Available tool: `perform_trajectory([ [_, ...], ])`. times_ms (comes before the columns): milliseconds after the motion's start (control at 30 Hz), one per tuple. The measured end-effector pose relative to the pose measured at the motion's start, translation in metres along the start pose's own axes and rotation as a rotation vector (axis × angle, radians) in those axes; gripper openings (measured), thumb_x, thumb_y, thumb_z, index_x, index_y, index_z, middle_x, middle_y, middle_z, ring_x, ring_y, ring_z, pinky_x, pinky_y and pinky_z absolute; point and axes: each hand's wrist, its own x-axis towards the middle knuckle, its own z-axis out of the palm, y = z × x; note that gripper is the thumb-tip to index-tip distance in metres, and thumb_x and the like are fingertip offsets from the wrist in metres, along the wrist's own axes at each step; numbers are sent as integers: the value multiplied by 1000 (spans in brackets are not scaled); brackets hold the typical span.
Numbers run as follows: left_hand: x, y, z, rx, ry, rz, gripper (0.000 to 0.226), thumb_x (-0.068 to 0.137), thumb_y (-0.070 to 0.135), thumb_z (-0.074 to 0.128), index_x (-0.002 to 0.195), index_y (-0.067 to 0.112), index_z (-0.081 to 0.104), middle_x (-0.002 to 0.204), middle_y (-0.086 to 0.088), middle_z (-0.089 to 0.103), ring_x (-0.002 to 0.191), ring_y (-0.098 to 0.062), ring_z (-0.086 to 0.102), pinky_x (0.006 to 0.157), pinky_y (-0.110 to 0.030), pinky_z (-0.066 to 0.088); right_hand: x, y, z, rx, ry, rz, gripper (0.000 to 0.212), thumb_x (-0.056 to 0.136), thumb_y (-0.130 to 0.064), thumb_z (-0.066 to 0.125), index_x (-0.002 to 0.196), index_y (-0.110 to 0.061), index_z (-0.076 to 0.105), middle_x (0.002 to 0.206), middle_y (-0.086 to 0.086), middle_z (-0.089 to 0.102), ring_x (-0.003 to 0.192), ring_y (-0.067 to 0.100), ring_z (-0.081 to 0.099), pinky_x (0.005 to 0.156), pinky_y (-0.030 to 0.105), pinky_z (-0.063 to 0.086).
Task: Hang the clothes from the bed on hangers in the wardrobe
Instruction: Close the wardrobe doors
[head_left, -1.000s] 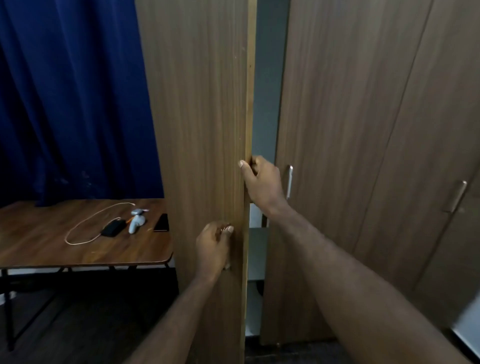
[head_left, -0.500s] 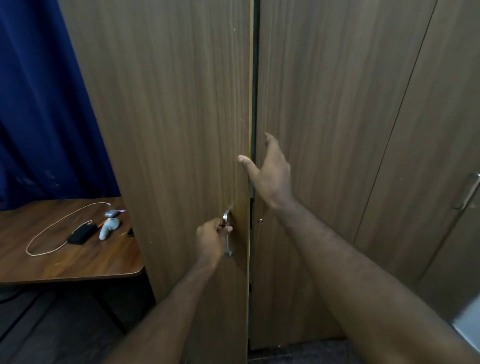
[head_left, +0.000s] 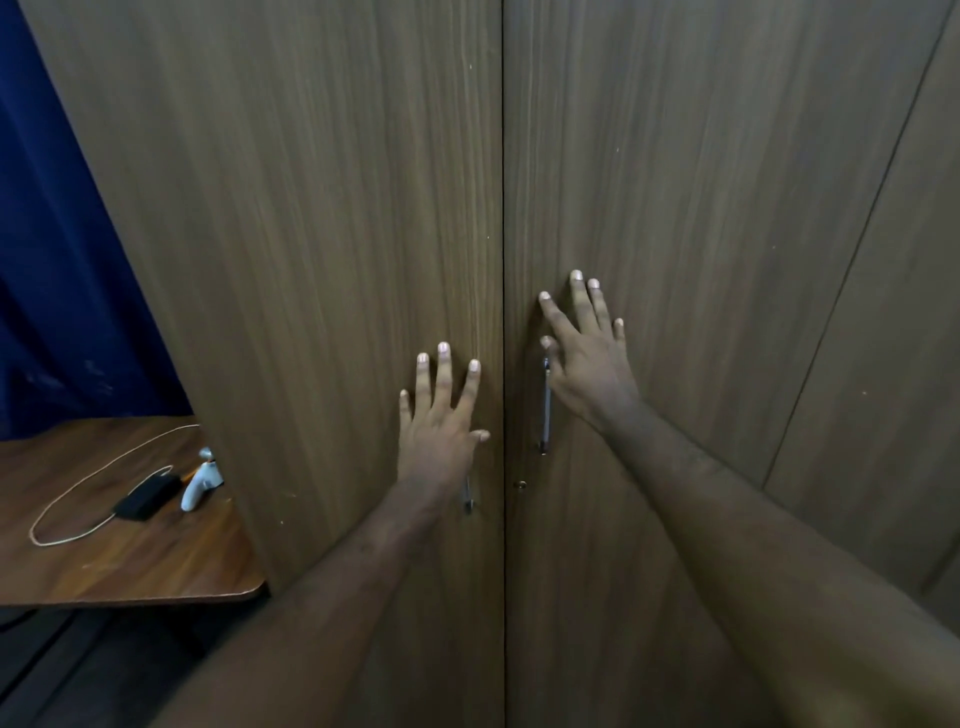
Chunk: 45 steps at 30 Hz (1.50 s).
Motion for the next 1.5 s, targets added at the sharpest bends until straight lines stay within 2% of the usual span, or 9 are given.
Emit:
perform_trajectory([
  [267,33,3,25,-41,68,-62,79,98,41,49,155,27,-3,159,-9,-26,145,-33,-24,116,-62,12,5,8,18,-68,38,-33,61,98,-15,45,155,-25,23,165,6,-4,151,27,-9,116,65,13],
  [433,42,6,45,-63,157,-79,80,96,34,56,156,24,5,161,-12,-19,146,-35,-22,114,-63,6,10,9,33,-61,117,-25,58,98,-22,46,153,-24,30,165,8,2,151,28,-6,115,65,9],
  [600,44,8,52,-64,198,-84,89,87,41,67,156,21,13,162,-14,-10,148,-37,-14,111,-65,7,11,8,42,-85,155,-17,57,96,-30,45,151,-22,35,164,11,6,151,31,-2,113,67,12],
  [733,42,8,45,-40,133,-81,96,85,47,67,156,21,7,161,-13,-16,147,-37,-18,112,-65,9,9,7,32,-90,85,-5,61,95,-36,46,153,-24,31,165,8,1,151,28,-5,115,65,14],
  [900,32,10,20,-39,12,-61,96,89,43,63,155,23,-3,159,-13,-24,146,-36,-21,117,-61,10,7,-10,3,-132,-115,71,74,91,-48,45,156,-25,17,164,5,-9,151,25,-7,117,61,11],
  [1000,24,10,4,-39,-30,9,92,92,40,60,155,22,-4,160,-12,-23,147,-33,-19,118,-60,11,-6,-24,-17,-186,-212,124,81,92,-51,48,157,-24,8,164,5,-11,151,26,-6,117,62,9],
  [1133,5,14,-6,-53,-23,112,90,90,40,59,156,17,2,162,-14,-12,149,-32,-11,117,-60,13,-54,-40,-26,-207,-181,169,81,92,-53,49,157,-25,8,164,5,-9,151,25,-5,116,63,9],
  [1333,-60,38,-14,-131,-11,347,92,85,43,66,155,13,15,161,-19,6,150,-34,3,114,-63,14,-159,-54,-49,-346,-215,382,79,93,-66,37,157,-27,9,165,5,-4,152,24,-4,116,63,7],
  [1500,-143,69,-17,-197,-75,533,92,87,46,62,156,15,9,162,-19,3,150,-33,1,114,-62,14,-256,-76,-67,-415,-243,547,72,98,-62,29,157,-26,8,165,7,-2,152,25,-4,118,61,5],
])
